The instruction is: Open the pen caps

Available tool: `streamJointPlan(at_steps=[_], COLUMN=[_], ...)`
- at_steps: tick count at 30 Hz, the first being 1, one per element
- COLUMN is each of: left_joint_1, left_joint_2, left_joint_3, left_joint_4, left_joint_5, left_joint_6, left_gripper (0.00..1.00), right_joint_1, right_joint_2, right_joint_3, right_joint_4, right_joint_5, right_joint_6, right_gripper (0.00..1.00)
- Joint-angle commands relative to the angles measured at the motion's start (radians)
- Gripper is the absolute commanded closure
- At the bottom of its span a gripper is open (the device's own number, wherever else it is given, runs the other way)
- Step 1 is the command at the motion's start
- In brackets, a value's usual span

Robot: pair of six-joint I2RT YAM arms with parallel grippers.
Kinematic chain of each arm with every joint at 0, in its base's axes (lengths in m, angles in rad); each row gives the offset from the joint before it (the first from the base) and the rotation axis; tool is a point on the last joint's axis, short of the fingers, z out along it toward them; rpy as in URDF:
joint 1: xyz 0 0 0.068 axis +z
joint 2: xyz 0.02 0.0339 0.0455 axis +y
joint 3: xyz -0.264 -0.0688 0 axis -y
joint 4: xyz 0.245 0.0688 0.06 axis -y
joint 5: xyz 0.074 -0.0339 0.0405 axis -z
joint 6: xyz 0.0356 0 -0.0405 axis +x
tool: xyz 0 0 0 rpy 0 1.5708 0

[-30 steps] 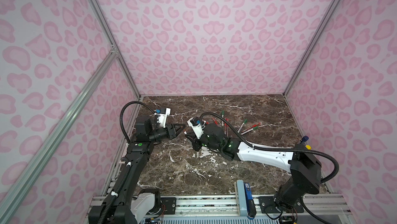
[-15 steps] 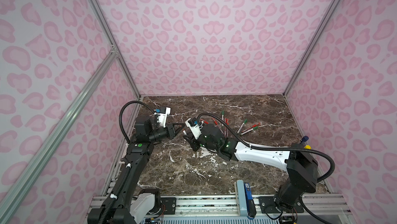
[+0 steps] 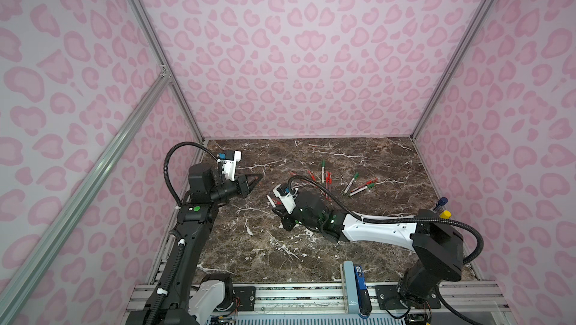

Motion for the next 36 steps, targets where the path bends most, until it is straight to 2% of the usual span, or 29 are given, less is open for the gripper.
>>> streamJointPlan(at_steps=[1,5,9,12,14,24,29,36], left_joint_1=[0.023,0.028,0.028,0.028,0.029,0.028,0.029,0.043], left_joint_2=[0.020,0.047,0.111,0.205,0.305,0.778,0.988,1.174], left_joint_3=[0.061,0.140,0.231,0.307,0.373,0.695,0.847,0.966], left_joint_4=[-0.026,-0.116,-0.224,-0.301,-0.362,-0.571,-0.668,-0.722], left_joint_5=[-0.041,-0.144,-0.306,-0.465,-0.530,-0.758,-0.824,-0.875], left_joint_6=[0.020,0.099,0.200,0.259,0.290,0.380,0.400,0.405], left_gripper=[0.97,0.97,0.97,0.96,0.96,0.96,0.97,0.97], right_joint_1=[0.005,0.002,-0.004,-0.020,-0.040,-0.137,-0.193,-0.251], right_joint_2=[-0.020,-0.073,-0.147,-0.227,-0.287,-0.537,-0.666,-0.821], right_joint_3=[-0.028,-0.096,-0.082,-0.126,-0.143,-0.233,-0.312,-0.382], right_joint_4=[0.004,0.051,-0.072,-0.107,-0.168,-0.441,-0.460,-0.493], right_joint_5=[0.026,0.055,0.122,0.184,0.224,0.296,0.315,0.328], right_joint_6=[0.036,0.052,0.044,0.085,0.112,0.187,0.215,0.219], right_gripper=[1.00,1.00,1.00,1.00,1.00,1.00,1.00,1.00])
